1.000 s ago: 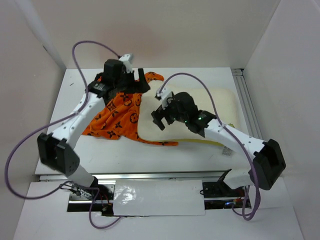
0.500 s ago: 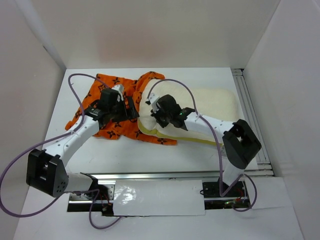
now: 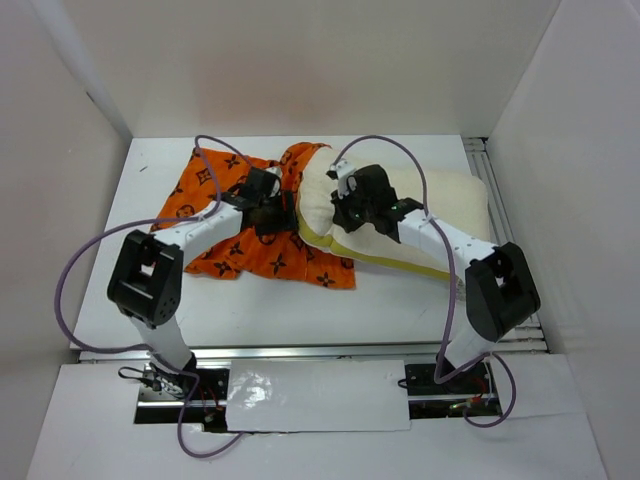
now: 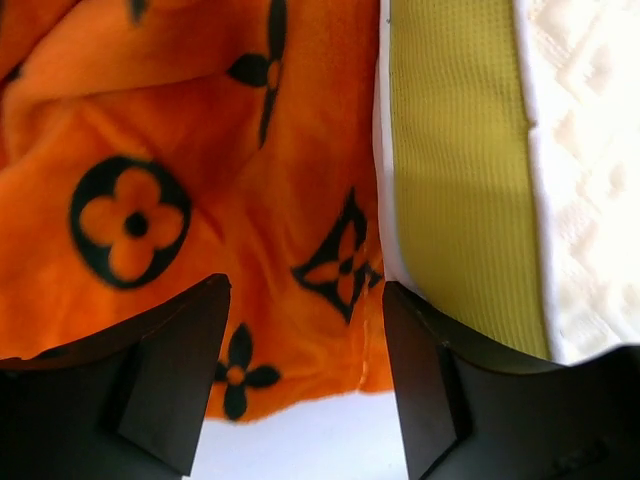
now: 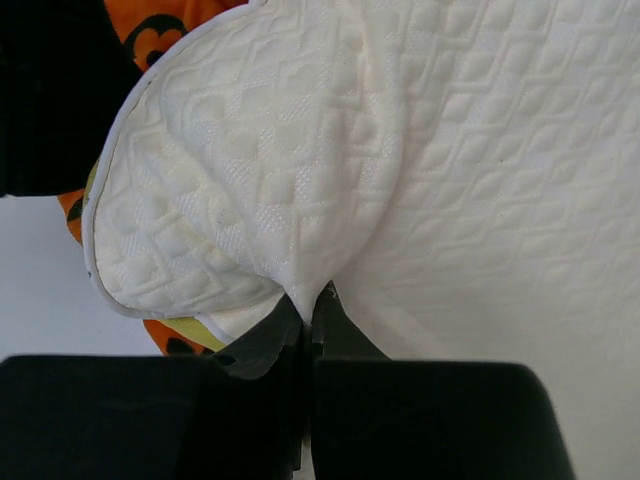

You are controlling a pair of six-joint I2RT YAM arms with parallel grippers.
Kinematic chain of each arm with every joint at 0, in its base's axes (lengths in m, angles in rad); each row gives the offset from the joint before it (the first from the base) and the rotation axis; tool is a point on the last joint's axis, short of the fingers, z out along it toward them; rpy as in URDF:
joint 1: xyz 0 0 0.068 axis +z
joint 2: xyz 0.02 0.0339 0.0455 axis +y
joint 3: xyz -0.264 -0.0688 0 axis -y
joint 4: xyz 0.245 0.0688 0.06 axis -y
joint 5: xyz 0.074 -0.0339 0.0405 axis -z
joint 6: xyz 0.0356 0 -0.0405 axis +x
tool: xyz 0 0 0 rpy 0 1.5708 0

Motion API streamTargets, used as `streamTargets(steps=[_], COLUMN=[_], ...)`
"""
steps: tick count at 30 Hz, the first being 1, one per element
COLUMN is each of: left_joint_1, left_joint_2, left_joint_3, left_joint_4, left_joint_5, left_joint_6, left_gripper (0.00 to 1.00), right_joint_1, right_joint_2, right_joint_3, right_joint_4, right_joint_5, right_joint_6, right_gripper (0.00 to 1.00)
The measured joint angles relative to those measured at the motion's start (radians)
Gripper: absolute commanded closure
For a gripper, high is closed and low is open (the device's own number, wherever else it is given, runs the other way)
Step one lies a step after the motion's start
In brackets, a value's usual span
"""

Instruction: Put the pillow into the pillowcase

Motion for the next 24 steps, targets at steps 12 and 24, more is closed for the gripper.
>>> streamTargets(steps=[12, 24], left_joint_1=[-0.052, -0.068], left_joint_2=[0.174, 0.253], left_joint_3=[0.124, 0.203], left_joint_4=[0.018, -0.046], left_joint_5=[-0.067, -0.192], left_joint_6=[-0.021, -0.084], left_gripper=[0.19, 1.0], right_joint_1=[-0.074, -0.079], right_joint_2=[-0.007, -0.026], right_joint_3=[0.001, 0.001], right_joint_4=[-0.002, 0.005], right_joint_5=[-0.078, -0.122], right_joint_6=[0.018, 0.04], right_gripper=[1.0, 1.0])
